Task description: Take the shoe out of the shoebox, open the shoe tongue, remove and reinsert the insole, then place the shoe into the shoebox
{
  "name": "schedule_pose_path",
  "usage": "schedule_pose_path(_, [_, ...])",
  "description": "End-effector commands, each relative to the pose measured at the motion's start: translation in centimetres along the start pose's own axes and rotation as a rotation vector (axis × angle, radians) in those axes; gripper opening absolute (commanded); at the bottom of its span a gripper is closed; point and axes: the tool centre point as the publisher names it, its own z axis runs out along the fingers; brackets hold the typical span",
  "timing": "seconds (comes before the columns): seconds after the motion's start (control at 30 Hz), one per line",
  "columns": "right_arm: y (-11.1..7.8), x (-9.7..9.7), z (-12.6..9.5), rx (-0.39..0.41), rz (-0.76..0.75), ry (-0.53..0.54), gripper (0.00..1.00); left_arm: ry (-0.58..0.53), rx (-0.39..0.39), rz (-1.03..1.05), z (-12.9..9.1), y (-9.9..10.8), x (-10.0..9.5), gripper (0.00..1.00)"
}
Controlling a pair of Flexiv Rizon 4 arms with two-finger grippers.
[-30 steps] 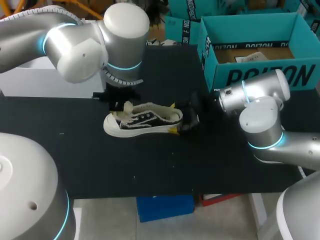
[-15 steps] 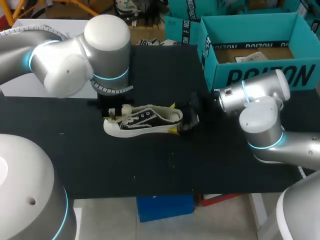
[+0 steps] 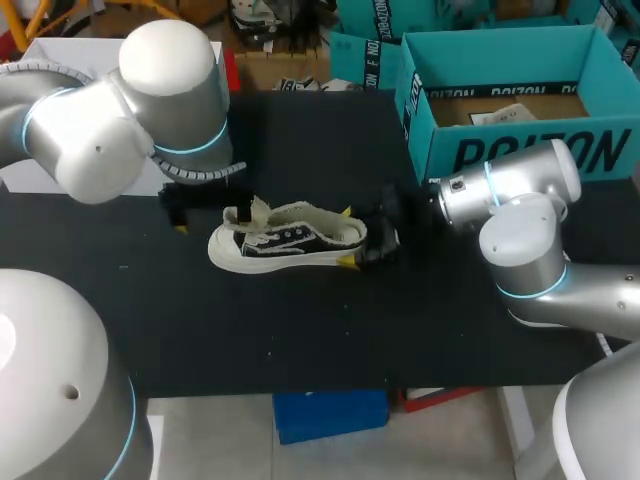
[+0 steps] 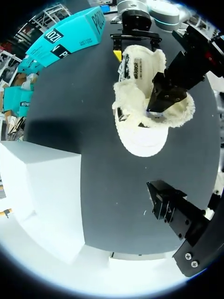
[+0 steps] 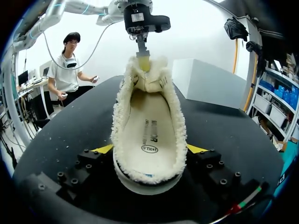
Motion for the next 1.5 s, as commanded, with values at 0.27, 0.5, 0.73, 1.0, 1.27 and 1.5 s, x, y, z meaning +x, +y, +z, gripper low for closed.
schedule_pose_path(0.27, [-0.2, -0.1, 0.1, 0.001, 0.002, 0.0, 0.0, 0.061, 0.05, 0.063, -4.8, -1.0, 0.4, 1.0])
schedule_pose_path(0.5, [-0.2, -0.1, 0.1, 0.001, 0.002, 0.0, 0.0, 0.189, 0.031, 0.35, -7.2, -2.3, 2.6, 1.0])
schedule_pose_path(0.73, [-0.2, -0.1, 0.1, 0.001, 0.002, 0.0, 0.0, 0.398, -0.118, 0.752, -8.7, -2.7, 5.9, 1.0])
schedule_pose_path(1.0, [-0.2, -0.1, 0.1, 0.001, 0.002, 0.0, 0.0, 0.434, -0.241, 1.109, -9.9, -3.5, 8.1, 1.0])
schedule_pose_path(1.27, [-0.2, -0.1, 0.1, 0.001, 0.002, 0.0, 0.0, 0.417, -0.387, 1.39, -10.5, -3.7, 9.3, 1.0])
schedule_pose_path(1.5, [-0.2, -0.1, 0.1, 0.001, 0.002, 0.0, 0.0, 0.395, -0.441, 1.531, -10.6, -4.1, 10.0, 1.0])
